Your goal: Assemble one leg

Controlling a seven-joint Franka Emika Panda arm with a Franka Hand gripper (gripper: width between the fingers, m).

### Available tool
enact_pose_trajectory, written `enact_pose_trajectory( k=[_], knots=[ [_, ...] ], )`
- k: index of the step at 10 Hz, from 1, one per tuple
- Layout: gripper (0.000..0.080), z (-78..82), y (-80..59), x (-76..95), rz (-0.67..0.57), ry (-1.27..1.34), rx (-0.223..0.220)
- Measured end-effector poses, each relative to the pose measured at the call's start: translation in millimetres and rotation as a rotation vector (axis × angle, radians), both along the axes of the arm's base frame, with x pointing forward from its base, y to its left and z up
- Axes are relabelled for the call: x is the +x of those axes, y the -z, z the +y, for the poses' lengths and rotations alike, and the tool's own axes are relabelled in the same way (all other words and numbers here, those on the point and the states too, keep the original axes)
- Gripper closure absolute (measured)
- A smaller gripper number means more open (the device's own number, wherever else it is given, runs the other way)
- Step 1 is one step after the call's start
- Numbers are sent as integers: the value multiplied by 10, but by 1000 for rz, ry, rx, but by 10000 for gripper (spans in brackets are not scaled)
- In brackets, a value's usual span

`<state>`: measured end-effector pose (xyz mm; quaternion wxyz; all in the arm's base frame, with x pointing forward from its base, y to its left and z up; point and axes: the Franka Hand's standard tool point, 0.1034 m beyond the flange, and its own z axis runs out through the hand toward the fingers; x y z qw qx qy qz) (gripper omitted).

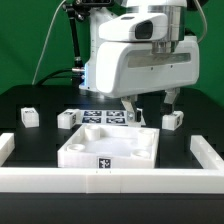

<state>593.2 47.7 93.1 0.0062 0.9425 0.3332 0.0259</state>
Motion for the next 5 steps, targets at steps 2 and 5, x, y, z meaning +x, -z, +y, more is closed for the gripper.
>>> enact_pose_trajectory(
  k=[2, 5],
  knots=[
    [150, 1, 1, -1, 0, 0, 0],
    [150, 2, 1, -1, 0, -1, 0]
  ],
)
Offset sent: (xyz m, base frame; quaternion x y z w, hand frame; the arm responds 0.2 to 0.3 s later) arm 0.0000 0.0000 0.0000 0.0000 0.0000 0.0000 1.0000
